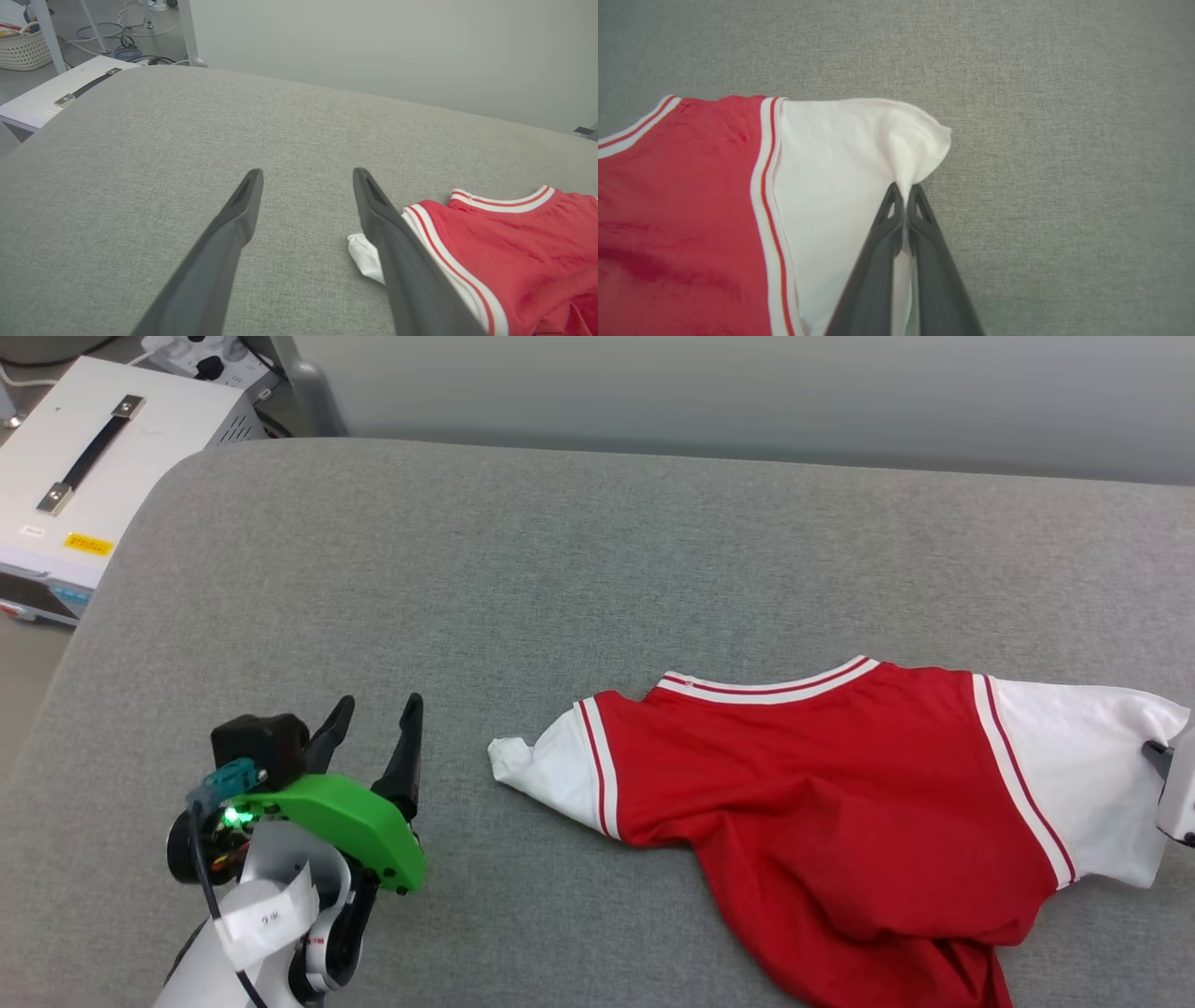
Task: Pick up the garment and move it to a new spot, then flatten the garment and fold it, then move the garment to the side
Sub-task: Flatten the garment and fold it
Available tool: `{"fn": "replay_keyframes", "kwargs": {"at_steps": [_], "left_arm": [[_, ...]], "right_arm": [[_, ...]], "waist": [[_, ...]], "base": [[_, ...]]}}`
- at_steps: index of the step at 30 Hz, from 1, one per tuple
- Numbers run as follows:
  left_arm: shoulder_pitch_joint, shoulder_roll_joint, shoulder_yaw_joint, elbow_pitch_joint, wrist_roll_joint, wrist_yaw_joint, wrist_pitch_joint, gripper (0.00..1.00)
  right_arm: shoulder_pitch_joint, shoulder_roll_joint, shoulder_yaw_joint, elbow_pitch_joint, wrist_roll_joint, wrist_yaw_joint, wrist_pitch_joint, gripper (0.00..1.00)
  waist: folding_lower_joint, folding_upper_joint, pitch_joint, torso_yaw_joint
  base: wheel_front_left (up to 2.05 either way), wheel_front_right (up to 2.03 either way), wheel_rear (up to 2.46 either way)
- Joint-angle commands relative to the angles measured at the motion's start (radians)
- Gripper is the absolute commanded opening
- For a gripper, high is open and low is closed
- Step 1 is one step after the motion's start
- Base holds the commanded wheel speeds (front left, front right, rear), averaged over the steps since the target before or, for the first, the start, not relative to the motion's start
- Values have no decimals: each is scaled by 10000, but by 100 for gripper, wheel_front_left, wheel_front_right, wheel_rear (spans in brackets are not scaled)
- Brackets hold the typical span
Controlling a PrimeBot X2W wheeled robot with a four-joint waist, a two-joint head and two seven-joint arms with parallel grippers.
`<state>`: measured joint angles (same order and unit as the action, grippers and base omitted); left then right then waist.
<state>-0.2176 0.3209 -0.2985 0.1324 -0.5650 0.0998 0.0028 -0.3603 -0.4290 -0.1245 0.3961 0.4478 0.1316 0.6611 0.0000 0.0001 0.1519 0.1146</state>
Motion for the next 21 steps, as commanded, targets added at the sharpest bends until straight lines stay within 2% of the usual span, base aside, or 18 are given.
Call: {"fn": "replay_keyframes", "kwargs": {"at_steps": [1,7,11,15,21], "left_arm": [[-380,117,-132,-10,-148,-195,360,100],[-1315,229,-882,696,-747,-1032,2513,100],[-1889,250,-1318,1378,-874,-1397,3525,100],[-2235,282,-1740,2165,-984,-1693,4406,100],[-2511,262,-2318,3243,-990,-1836,5544,100]], "right_arm": [[253,101,-130,-318,-150,-9,140,0],[596,666,-402,-1514,-444,-9,634,0],[677,956,-382,-1992,-514,-9,778,0],[745,1079,-314,-2191,-480,-9,837,0],[813,1147,-269,-2191,-373,-9,771,0]], "waist": [[0,-1,-91,-209],[0,-1,194,-663],[0,-1,407,-922],[0,-1,622,-1118],[0,-1,849,-1236]], "base": [[0,0,0],[0,0,0],[0,0,0],[0,0,0],[0,0,0]]}}
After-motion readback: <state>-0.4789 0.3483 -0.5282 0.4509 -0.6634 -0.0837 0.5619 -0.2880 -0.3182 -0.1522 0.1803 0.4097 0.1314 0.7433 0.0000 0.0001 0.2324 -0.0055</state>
